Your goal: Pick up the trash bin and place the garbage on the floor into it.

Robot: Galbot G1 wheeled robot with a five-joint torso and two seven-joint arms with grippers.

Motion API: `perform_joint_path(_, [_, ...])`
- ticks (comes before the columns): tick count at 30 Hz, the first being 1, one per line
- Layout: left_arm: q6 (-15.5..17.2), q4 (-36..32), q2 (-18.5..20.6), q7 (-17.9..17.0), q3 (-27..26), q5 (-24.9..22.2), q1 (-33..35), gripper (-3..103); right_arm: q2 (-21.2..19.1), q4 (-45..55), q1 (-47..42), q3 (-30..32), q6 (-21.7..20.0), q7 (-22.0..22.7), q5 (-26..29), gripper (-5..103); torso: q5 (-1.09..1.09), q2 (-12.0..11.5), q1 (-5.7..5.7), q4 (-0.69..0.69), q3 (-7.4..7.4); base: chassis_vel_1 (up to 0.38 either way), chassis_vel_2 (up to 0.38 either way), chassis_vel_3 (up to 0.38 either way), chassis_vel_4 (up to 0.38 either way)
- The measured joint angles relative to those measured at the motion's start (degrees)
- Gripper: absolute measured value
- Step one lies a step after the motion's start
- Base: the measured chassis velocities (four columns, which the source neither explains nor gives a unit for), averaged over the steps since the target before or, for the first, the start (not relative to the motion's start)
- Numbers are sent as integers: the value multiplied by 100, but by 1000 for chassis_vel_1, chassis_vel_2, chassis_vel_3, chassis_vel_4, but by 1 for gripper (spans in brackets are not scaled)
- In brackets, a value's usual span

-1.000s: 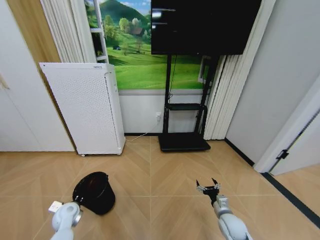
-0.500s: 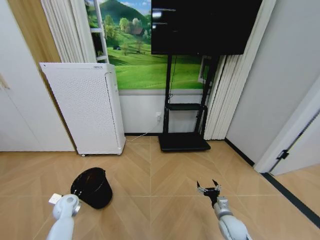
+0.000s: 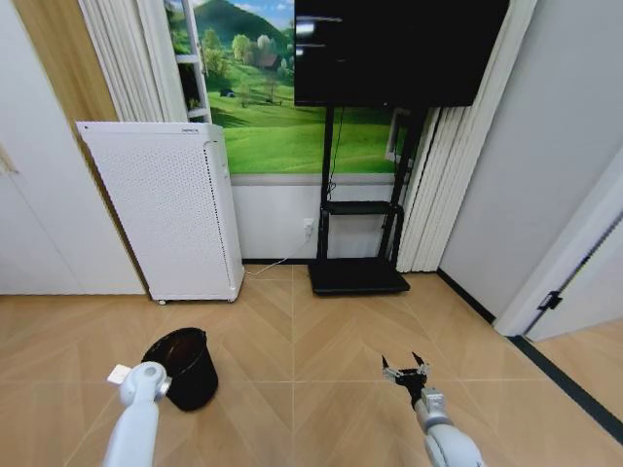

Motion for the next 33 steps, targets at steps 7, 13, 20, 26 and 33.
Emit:
perform_joint_path(7, [-9,508,78,251,164,126,-324,4,27,-40,36,-17,50,1,-61,100,-2,0,0,0,0,0,0,0,0])
perform_joint_path(13, [-12,704,70,573,294,215,-411,4,32,-69,123,-68,42,-8,-67,100,0,0,0,1,0,0,0,0,0])
perform_joint_path(20, [29,839,42,749,389,254,-459,2,65,-90,195,-110,15,-26,-116,100,0,0,0,1,0,0,0,0,0])
perform_joint_path(26, [11,1008,65,856,434,399,-481,21,111,-113,209,-111,9,-101,-220,100,0,0,0,1,0,0,0,0,0])
perform_joint_path(33, [-20,1125,99,1132,486,494,-486,49,161,-120,209,-144,-24,-104,-277,100,1,0,0,1,0,0,0,0,0])
